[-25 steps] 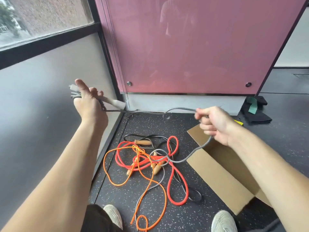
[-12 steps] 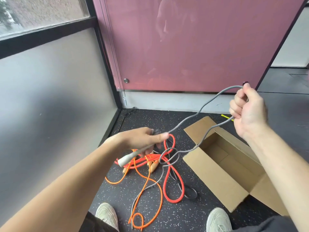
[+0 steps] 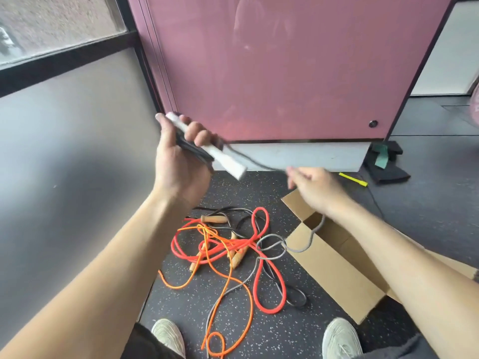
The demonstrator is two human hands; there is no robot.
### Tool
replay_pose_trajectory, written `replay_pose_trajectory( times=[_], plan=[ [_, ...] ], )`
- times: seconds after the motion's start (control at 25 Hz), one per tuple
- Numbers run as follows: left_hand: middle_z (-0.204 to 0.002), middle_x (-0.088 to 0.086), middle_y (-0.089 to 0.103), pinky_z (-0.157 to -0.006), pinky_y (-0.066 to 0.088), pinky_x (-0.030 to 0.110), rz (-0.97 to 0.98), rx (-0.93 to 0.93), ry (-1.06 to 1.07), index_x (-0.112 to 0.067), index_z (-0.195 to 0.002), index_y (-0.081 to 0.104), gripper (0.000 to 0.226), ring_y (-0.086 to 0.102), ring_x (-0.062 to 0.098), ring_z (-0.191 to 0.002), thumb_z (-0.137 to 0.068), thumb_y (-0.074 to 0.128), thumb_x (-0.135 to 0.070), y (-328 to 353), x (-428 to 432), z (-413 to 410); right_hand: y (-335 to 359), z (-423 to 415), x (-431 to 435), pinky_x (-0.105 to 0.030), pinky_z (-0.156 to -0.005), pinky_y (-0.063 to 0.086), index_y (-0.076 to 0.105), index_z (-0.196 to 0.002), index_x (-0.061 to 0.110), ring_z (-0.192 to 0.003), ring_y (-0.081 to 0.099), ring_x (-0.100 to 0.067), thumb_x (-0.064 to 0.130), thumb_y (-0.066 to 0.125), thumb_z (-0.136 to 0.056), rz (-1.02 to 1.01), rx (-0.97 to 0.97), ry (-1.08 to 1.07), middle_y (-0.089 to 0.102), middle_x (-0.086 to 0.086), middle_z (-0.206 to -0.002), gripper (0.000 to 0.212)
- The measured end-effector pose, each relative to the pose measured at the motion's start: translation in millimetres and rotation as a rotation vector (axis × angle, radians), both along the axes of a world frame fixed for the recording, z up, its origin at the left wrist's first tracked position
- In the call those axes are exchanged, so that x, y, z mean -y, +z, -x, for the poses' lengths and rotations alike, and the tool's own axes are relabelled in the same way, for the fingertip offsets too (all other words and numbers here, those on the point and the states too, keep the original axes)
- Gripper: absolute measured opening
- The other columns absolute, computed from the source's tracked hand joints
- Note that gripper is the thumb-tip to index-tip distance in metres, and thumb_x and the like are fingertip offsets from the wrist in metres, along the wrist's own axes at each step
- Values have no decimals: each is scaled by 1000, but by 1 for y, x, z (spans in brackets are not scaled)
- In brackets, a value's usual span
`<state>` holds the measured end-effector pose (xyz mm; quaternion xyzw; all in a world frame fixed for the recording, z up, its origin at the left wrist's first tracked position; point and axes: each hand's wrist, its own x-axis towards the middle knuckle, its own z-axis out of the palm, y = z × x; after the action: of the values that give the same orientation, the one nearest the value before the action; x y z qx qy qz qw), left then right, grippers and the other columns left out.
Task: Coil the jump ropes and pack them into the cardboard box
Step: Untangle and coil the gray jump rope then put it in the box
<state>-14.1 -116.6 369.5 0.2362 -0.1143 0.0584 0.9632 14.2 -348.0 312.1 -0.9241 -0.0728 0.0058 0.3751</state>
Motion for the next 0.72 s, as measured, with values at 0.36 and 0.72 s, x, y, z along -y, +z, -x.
replay_pose_trajectory(
  times=[0.36, 0.72],
  plan=[
    [-79, 7, 70, -82, 57, 42, -1460, -258, 634, -17, -86, 57, 28, 68, 21, -76, -99, 49, -41, -65, -47, -25, -2, 34, -49, -21, -51, 32, 64, -67, 20, -45, 42, -5, 37, 48, -105, -45, 140, 619, 45, 12, -44, 44],
    [-42, -6, 34, -67, 49, 28, -890, -101, -834, -14, -83, 56, 56, 30, 13, -33, -97, 30, -62, -37, -8, 19, -8, 2, -31, -30, -49, 32, 53, -62, 14, -49, 33, -12, 60, 51, -95, -252, 538, 216, 42, -3, -49, 56]
  ],
)
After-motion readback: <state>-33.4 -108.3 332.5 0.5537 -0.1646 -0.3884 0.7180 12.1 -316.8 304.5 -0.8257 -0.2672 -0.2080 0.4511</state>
